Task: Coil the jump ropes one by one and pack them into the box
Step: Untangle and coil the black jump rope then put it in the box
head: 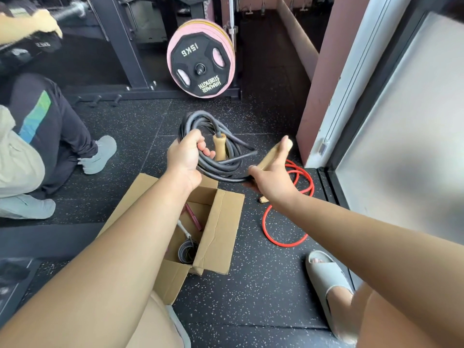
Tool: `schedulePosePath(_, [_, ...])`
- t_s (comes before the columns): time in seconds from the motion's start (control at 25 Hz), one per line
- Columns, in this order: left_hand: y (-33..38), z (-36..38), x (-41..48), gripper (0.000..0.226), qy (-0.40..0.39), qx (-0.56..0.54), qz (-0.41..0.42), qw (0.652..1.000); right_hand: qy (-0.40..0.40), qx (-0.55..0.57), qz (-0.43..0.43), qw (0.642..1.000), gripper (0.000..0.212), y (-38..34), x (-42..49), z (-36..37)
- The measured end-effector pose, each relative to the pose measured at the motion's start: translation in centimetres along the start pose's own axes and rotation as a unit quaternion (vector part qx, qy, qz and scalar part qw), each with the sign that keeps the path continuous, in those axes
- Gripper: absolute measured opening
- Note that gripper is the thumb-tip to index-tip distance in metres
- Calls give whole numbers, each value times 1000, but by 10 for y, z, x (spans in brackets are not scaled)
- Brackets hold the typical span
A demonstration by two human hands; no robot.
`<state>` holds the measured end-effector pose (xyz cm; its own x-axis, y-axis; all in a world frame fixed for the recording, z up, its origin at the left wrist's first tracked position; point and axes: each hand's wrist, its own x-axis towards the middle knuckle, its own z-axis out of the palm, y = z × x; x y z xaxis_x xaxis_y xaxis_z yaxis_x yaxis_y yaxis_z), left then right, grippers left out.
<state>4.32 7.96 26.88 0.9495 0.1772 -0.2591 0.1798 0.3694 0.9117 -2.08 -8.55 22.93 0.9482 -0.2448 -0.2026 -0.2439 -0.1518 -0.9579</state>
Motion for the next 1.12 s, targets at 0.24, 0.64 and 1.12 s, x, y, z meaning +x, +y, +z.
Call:
schedulePosePath(0.24, [-10, 2, 0, 15, -38, 99, 12, 994, -24, -149, -65, 986, 110, -3, 10, -16])
schedulePosePath(0.64, [-29, 11, -24, 11, -244, 252, 15, 936, -197, -403, -255, 856, 65, -8, 18, -25])
schedulePosePath(1.12, [-16, 17, -22, 15, -264, 237, 3, 935, 59, -32, -118, 991, 62, 14, 18, -12])
